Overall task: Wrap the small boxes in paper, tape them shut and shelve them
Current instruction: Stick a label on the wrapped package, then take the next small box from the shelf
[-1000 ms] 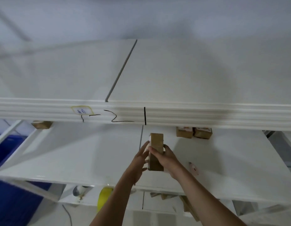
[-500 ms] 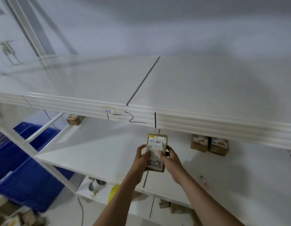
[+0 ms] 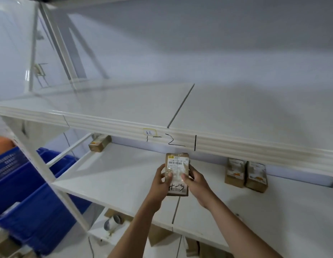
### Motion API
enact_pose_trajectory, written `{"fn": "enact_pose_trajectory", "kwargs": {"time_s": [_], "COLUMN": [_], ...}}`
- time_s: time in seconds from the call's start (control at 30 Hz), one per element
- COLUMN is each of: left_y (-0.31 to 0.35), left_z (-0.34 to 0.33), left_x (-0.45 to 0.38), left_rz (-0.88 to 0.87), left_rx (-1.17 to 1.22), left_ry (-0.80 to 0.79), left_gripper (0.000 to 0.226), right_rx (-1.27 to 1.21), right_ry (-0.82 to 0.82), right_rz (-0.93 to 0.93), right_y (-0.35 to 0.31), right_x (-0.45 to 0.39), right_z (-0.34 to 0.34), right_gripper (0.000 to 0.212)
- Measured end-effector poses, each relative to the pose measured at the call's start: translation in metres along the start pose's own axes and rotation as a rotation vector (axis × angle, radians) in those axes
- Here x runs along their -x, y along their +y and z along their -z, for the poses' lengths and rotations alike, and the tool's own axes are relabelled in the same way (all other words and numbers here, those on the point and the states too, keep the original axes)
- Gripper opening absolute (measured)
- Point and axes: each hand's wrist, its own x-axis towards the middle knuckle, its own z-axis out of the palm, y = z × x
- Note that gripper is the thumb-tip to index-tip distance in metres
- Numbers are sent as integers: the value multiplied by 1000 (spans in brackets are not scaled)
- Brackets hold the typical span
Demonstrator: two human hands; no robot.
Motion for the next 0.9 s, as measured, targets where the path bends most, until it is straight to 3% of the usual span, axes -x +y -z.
{"fn": "enact_pose_trajectory", "kwargs": {"time_s": [0.33,0.57,0.9], "left_y": [-6,-5,7], "left_z": [111,192,258], "left_x": [47,66,26], "left_rz": [43,82,42], "left_rx": [8,87,16], "left_ry": [181,219,299], "left_gripper": [34,30,31], "right_rx": [54,93,171], "right_ry": [-39,-74,-38], "right_rz": [-32,-84,-83], "right_y": [19,14,9], "right_x": [16,20,-27], "right_z": [-127,-212,-281], "right_gripper": [28,29,33]}}
